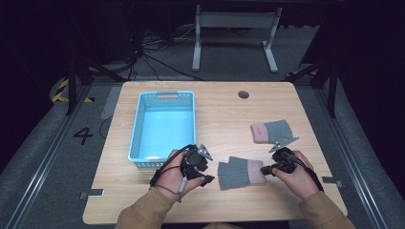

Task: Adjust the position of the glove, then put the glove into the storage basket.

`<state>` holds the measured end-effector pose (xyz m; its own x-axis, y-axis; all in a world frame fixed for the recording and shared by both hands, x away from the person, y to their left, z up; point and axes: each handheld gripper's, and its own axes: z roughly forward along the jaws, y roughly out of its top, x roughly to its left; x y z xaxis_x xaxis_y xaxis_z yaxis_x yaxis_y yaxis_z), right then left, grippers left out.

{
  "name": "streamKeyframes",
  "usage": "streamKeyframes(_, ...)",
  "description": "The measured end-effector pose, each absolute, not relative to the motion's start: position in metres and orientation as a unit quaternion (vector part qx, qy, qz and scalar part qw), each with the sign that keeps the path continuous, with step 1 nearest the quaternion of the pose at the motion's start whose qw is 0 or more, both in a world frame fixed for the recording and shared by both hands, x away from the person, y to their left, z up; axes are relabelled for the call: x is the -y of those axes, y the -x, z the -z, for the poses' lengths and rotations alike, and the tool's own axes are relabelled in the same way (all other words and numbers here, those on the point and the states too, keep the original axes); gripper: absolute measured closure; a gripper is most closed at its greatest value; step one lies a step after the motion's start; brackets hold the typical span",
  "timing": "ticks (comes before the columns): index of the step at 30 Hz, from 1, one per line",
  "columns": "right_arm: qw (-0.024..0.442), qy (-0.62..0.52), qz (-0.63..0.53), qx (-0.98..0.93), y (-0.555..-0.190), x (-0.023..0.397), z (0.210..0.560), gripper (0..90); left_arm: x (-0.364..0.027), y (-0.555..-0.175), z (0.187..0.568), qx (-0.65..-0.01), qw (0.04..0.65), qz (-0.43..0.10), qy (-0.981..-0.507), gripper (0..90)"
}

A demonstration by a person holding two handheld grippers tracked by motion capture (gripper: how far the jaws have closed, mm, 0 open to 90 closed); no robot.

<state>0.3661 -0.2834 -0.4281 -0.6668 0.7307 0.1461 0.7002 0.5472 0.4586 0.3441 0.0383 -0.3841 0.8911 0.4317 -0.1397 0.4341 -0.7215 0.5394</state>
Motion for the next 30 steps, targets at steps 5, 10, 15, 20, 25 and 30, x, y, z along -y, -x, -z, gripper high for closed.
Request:
streamKeyframes(5, 0.036, -0.393, -0.253, -0.883, -0.370, 0.274, 0.429, 90.0, -0.040, -0.344, 0.384, -0.237, 0.292, 0.003, -0.926, 54.8)
streamKeyframes(10, 0.041, -0.391, -0.267, -0.880, -0.371, 0.278, 0.427, 90.0, -0.043, -0.345, 0.382, -0.239, 0.295, 0.003, -0.925, 52.5)
streamKeyframes(15, 0.059, -0.397, -0.283, -0.871, -0.372, 0.285, 0.413, 90.0, -0.044, -0.347, 0.380, -0.240, 0.294, 0.003, -0.925, 51.6)
streamKeyframes(20, 0.072, -0.394, -0.285, -0.871, -0.384, 0.286, 0.401, 90.0, -0.048, -0.346, 0.377, -0.241, 0.299, 0.003, -0.923, 51.5)
streamKeyframes(25, 0.083, -0.401, -0.283, -0.867, -0.408, 0.281, 0.390, 90.0, -0.054, -0.344, 0.378, -0.238, 0.296, -0.002, -0.925, 51.3)
streamKeyframes(30, 0.088, -0.408, -0.286, -0.862, -0.430, 0.279, 0.387, 90.0, -0.060, -0.342, 0.379, -0.235, 0.296, -0.004, -0.926, 50.7)
